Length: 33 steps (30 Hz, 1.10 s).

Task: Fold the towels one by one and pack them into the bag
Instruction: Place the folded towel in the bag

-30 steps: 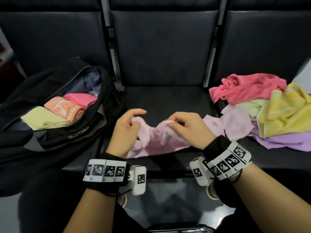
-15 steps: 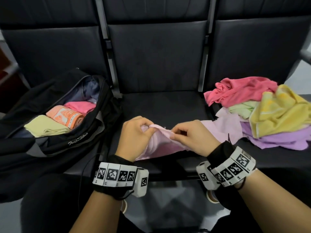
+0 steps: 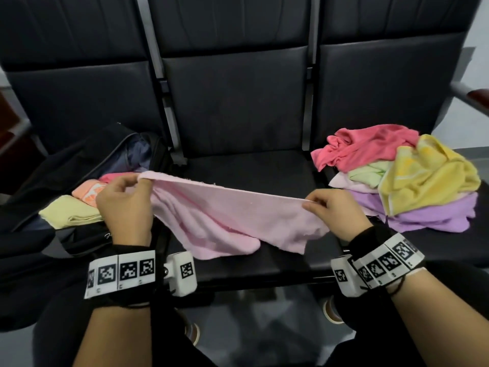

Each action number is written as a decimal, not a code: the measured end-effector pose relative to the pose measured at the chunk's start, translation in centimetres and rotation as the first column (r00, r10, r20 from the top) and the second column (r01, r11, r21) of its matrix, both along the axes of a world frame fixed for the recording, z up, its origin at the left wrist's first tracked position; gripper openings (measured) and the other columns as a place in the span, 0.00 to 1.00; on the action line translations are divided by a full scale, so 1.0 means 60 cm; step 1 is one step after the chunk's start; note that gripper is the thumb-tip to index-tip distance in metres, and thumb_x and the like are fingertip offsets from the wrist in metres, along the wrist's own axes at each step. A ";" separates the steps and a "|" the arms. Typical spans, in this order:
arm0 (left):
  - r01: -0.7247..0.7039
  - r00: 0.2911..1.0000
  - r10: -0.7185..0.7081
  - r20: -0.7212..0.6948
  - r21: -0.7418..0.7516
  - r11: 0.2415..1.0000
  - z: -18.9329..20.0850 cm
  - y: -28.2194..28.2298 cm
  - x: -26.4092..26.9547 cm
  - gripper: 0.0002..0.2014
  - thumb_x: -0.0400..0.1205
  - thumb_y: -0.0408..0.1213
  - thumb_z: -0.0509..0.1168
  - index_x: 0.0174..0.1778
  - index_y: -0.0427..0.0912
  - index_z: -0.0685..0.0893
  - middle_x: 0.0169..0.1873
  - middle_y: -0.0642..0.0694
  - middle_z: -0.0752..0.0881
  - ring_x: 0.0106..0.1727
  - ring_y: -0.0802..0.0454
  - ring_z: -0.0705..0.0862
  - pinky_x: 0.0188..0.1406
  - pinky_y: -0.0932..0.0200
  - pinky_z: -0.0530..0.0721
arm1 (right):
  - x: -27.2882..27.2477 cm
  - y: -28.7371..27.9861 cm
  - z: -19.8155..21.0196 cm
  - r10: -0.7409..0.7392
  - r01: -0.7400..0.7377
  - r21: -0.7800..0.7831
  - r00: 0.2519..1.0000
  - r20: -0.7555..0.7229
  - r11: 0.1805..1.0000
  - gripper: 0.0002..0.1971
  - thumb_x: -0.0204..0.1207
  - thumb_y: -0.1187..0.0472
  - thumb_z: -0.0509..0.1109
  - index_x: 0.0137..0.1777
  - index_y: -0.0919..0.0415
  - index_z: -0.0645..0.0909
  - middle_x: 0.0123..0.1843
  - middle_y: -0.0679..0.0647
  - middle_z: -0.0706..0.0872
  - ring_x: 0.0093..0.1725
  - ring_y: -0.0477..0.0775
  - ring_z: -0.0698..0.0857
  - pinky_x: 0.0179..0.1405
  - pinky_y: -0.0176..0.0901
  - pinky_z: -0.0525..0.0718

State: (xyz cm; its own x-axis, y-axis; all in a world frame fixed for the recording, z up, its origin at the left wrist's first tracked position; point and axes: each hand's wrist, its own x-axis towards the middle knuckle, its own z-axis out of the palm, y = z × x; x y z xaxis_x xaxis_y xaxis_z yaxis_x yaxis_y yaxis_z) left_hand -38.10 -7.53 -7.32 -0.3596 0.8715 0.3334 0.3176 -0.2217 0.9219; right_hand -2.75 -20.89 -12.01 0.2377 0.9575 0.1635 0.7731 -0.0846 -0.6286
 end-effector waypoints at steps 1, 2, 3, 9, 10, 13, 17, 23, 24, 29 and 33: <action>-0.025 0.999 0.025 0.021 0.004 1.000 0.006 0.003 -0.001 0.08 0.72 0.45 0.70 0.40 0.47 0.91 0.31 0.51 0.87 0.37 0.56 0.82 0.47 0.45 0.86 | 0.001 0.001 0.005 -0.027 0.027 0.018 1.000 -0.008 0.999 0.05 0.77 0.59 0.75 0.39 0.55 0.87 0.30 0.47 0.85 0.34 0.48 0.82 0.38 0.49 0.79; -0.042 0.999 0.042 0.035 0.010 0.999 0.010 0.005 -0.001 0.07 0.72 0.46 0.70 0.39 0.48 0.90 0.32 0.50 0.88 0.38 0.56 0.83 0.49 0.43 0.86 | 0.002 0.001 0.010 -0.051 0.052 0.038 0.998 -0.023 0.998 0.06 0.77 0.59 0.76 0.39 0.56 0.87 0.29 0.46 0.83 0.32 0.47 0.80 0.36 0.48 0.77; -0.050 0.998 0.049 0.037 0.019 0.999 0.016 0.005 0.002 0.07 0.72 0.47 0.71 0.38 0.49 0.90 0.32 0.51 0.88 0.38 0.56 0.84 0.50 0.42 0.86 | 0.000 0.002 0.016 -0.065 0.068 0.060 0.997 -0.052 0.996 0.06 0.77 0.59 0.76 0.39 0.55 0.86 0.28 0.46 0.83 0.32 0.46 0.79 0.36 0.46 0.76; 0.062 0.998 -0.063 0.009 0.077 0.995 0.046 -0.017 0.071 0.05 0.76 0.44 0.70 0.37 0.49 0.88 0.30 0.59 0.85 0.35 0.67 0.80 0.48 0.56 0.83 | -0.061 0.000 0.084 0.208 -0.095 0.236 0.831 -0.516 0.967 0.10 0.80 0.68 0.71 0.50 0.53 0.89 0.35 0.57 0.86 0.37 0.46 0.81 0.41 0.35 0.78; 0.104 0.995 -0.103 -0.018 0.105 0.989 0.049 -0.023 0.088 0.03 0.76 0.41 0.70 0.38 0.49 0.87 0.31 0.59 0.85 0.34 0.70 0.80 0.47 0.60 0.82 | -0.075 0.000 0.098 0.267 -0.128 0.271 0.774 -0.574 0.954 0.10 0.80 0.68 0.70 0.49 0.53 0.90 0.39 0.57 0.89 0.39 0.45 0.84 0.42 0.34 0.80; 0.336 0.930 -0.308 -0.200 0.125 0.934 0.053 -0.047 0.135 0.05 0.74 0.35 0.69 0.41 0.49 0.88 0.39 0.55 0.88 0.41 0.68 0.83 0.47 0.72 0.78 | -0.105 0.005 0.128 0.403 -0.273 0.297 0.574 -0.713 0.915 0.14 0.79 0.68 0.65 0.52 0.54 0.90 0.42 0.56 0.91 0.38 0.50 0.88 0.34 0.39 0.85; 0.600 0.741 -0.576 -0.344 -0.045 0.799 0.033 -0.066 0.157 0.07 0.78 0.28 0.71 0.47 0.43 0.91 0.45 0.54 0.89 0.49 0.64 0.85 0.53 0.69 0.78 | -0.116 0.015 0.126 0.411 -0.324 0.254 0.683 -0.603 0.911 0.14 0.74 0.74 0.68 0.51 0.55 0.87 0.41 0.58 0.92 0.39 0.54 0.91 0.35 0.47 0.86; 0.700 0.658 -0.713 -0.241 -0.151 0.698 0.002 -0.084 0.146 0.14 0.81 0.27 0.67 0.54 0.51 0.89 0.47 0.62 0.89 0.52 0.65 0.86 0.50 0.72 0.81 | -0.125 0.020 0.090 0.290 -0.222 0.276 0.928 -0.235 0.935 0.07 0.70 0.55 0.80 0.36 0.47 0.84 0.37 0.47 0.83 0.36 0.45 0.82 0.38 0.39 0.79; 0.707 0.659 -0.722 -0.211 -0.154 0.690 0.002 -0.086 0.145 0.14 0.81 0.27 0.68 0.54 0.53 0.88 0.47 0.61 0.89 0.50 0.63 0.87 0.48 0.70 0.83 | -0.130 0.021 0.091 0.304 -0.229 0.292 0.921 -0.242 0.929 0.07 0.70 0.56 0.80 0.36 0.49 0.83 0.39 0.46 0.83 0.39 0.47 0.83 0.41 0.41 0.81; 0.743 0.655 -0.754 -0.042 -0.143 0.654 0.010 -0.099 0.145 0.07 0.79 0.35 0.76 0.49 0.51 0.90 0.45 0.52 0.92 0.47 0.54 0.91 0.42 0.60 0.88 | -0.153 0.026 0.092 0.291 -0.235 0.212 0.911 -0.292 0.949 0.06 0.76 0.55 0.76 0.40 0.52 0.83 0.36 0.49 0.85 0.36 0.46 0.83 0.37 0.38 0.81; 0.766 0.632 -0.775 0.005 -0.152 0.624 0.011 -0.104 0.135 0.07 0.80 0.33 0.74 0.52 0.48 0.91 0.47 0.49 0.92 0.50 0.51 0.91 0.46 0.58 0.87 | -0.162 0.028 0.087 0.251 -0.194 0.205 0.918 -0.308 0.959 0.08 0.76 0.56 0.76 0.38 0.54 0.82 0.34 0.53 0.84 0.35 0.52 0.82 0.35 0.41 0.81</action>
State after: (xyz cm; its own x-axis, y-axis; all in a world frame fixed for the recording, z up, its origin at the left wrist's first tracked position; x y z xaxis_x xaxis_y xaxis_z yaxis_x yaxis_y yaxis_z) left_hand -29.99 -13.77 -6.66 0.4788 0.8560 0.1952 0.1363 -0.2921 0.9466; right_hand -12.50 -19.23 -6.77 0.0889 0.9573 0.2750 0.5079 0.1939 -0.8393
